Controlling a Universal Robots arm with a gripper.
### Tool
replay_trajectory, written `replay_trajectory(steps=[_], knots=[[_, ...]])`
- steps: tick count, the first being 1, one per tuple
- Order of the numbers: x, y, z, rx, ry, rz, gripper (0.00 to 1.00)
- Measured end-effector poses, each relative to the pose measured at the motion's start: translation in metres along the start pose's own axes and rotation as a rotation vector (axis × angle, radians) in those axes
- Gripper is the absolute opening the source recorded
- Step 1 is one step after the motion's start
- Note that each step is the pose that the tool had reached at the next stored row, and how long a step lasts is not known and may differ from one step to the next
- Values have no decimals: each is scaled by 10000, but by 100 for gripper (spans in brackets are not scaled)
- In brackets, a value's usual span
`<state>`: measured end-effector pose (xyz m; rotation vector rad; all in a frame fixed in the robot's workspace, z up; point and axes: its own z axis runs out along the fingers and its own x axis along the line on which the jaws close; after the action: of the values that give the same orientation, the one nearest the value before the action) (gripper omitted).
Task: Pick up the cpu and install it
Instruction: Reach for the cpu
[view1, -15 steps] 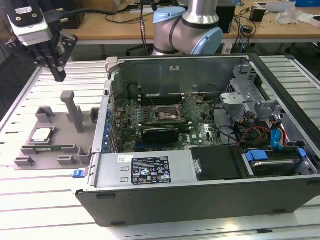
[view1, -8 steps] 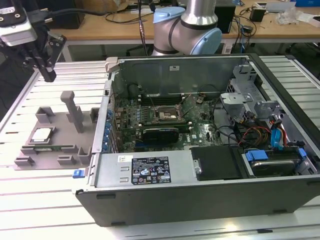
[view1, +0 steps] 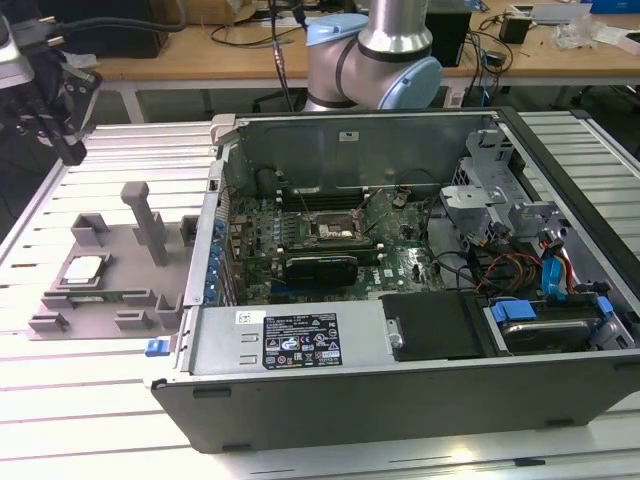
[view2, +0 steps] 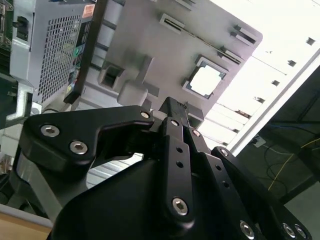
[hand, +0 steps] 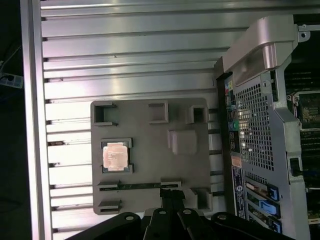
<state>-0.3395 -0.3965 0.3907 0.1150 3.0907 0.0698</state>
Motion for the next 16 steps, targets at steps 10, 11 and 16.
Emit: replay_trajectory(steps=[10,11,16], knots=[[183,13,234,0,-7,-1,11],[197,16,251,1,-7,-1,11],[275,29,361,1,-7,0,11]])
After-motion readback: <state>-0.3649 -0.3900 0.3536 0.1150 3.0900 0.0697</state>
